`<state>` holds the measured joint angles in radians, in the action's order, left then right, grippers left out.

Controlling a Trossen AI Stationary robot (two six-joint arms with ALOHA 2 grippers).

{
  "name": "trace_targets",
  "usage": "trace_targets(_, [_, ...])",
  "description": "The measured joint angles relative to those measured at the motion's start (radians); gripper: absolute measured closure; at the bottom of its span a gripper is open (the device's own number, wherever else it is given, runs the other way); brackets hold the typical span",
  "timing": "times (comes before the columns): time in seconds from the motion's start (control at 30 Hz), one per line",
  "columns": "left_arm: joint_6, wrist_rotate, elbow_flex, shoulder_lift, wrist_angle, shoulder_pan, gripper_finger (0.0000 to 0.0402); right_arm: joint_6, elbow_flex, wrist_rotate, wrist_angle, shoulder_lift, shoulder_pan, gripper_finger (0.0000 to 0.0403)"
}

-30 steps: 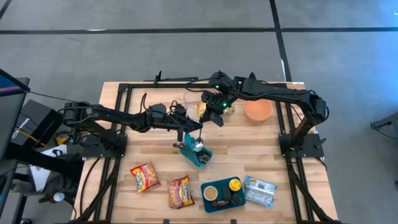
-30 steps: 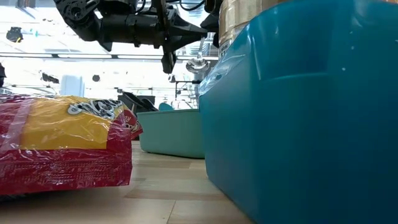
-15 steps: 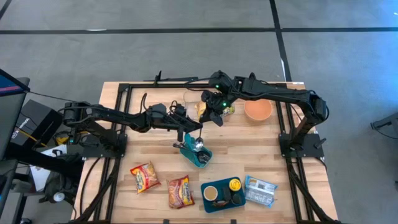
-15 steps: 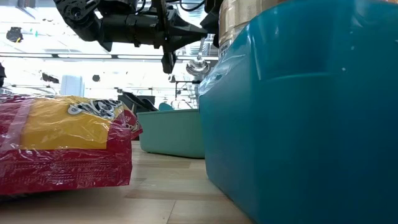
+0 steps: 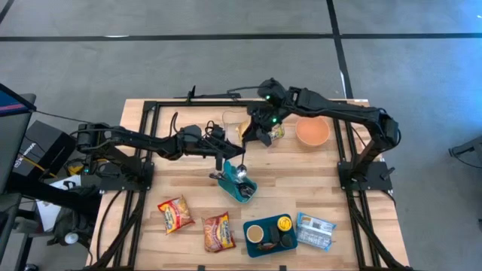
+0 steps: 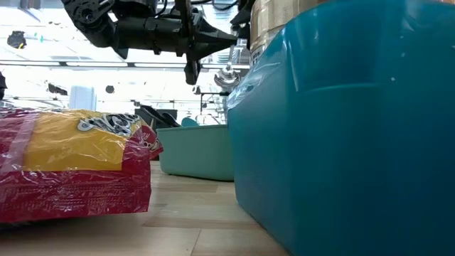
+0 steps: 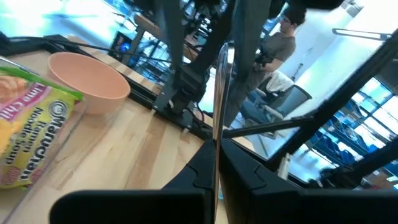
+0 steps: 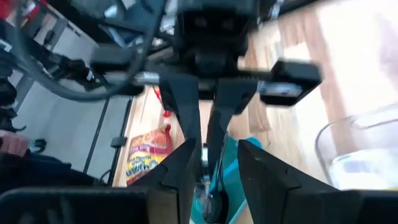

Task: Pick & Place Food Item
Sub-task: Put the silver spoon into the green bin

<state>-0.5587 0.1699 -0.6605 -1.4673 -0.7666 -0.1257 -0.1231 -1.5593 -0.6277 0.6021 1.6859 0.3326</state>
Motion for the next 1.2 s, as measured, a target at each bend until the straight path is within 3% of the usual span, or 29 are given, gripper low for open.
trace_targets(0.23, [-0.019, -0.069, 0.000, 0.000, -0.001, -0.014, 0.0400, 0.019, 0.000, 0.010, -0.003, -0.083, 0.032, 0.0290])
trace_targets(0.4, [-0.053, -0.123, 0.000, 0.000, -0.032, -0.036, 0.0399, 0.030, -0.001, 0.110, 0.023, -0.138, 0.037, 0.0290])
trace_targets(0.53, [-0.056, -0.127, 0.000, 0.000, -0.099, -0.054, 0.0400, 0.034, 0.027, 0.130, 0.014, -0.175, 0.037, 0.0290])
trace_targets(0.7, [-0.060, -0.136, 0.000, 0.000, -0.159, -0.070, 0.0398, 0.000, 0.151, 0.131, -0.053, -0.220, 0.037, 0.0290])
trace_targets(1.2, [-0.060, -0.372, 0.000, 0.000, -0.246, -0.072, 0.0397, -0.380, 0.563, 0.160, -0.557, -0.358, 0.026, 0.0290])
